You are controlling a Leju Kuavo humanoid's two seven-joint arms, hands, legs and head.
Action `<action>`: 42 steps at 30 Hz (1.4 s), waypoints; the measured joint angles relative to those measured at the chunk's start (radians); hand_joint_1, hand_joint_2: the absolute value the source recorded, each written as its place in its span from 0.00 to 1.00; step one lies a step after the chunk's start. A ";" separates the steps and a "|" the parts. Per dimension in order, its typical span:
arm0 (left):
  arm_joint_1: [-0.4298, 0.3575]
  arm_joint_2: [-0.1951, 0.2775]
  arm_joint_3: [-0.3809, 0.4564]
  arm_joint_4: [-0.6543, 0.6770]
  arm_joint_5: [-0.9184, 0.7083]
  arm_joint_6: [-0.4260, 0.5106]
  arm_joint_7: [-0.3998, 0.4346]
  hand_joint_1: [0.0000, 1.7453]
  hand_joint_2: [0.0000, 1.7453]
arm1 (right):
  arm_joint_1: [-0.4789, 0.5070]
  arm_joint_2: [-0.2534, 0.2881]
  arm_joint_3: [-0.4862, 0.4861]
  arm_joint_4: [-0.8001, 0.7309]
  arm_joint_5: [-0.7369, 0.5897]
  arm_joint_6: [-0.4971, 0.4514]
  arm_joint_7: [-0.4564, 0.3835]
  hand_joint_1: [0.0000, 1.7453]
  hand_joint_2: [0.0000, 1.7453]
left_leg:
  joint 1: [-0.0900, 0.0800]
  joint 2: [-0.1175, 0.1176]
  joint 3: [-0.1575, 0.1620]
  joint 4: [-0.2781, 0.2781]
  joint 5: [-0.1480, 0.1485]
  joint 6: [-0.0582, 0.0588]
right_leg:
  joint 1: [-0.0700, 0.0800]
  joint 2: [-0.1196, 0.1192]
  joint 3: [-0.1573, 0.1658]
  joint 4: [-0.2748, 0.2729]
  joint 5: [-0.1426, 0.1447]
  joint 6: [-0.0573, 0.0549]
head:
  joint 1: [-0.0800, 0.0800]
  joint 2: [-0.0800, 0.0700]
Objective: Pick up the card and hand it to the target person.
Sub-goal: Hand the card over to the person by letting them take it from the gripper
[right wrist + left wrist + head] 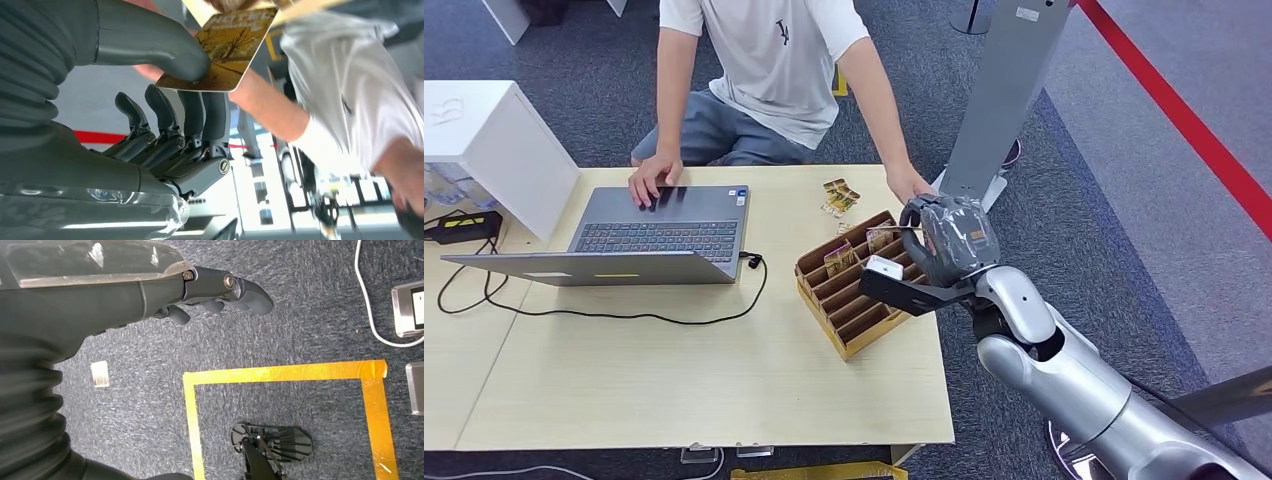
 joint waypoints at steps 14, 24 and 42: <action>0.000 0.000 0.000 0.000 0.003 -0.040 0.002 0.00 0.00 | 0.106 -0.015 -0.069 -0.230 0.261 -0.123 0.025 0.66 1.00 | 0.000 0.000 0.000 0.000 0.000 0.000 | 0.000 0.000 0.000 0.000 0.000 0.000 | -0.001 0.000; -0.001 -0.001 0.000 0.000 0.011 -0.037 0.006 0.00 0.00 | 0.172 -0.002 -0.077 -0.234 0.204 -0.171 -0.020 0.00 1.00 | 0.000 0.000 -0.001 0.000 0.000 0.000 | 0.000 0.000 0.000 0.000 0.000 0.000 | 0.000 0.000; -0.002 -0.002 0.000 0.000 0.005 -0.002 0.032 0.00 0.00 | 0.322 0.066 -0.144 -0.098 -1.150 0.058 -0.342 0.00 1.00 | 0.000 0.000 -0.001 0.000 0.000 0.000 | 0.000 0.000 0.000 0.000 0.000 0.000 | 0.000 0.000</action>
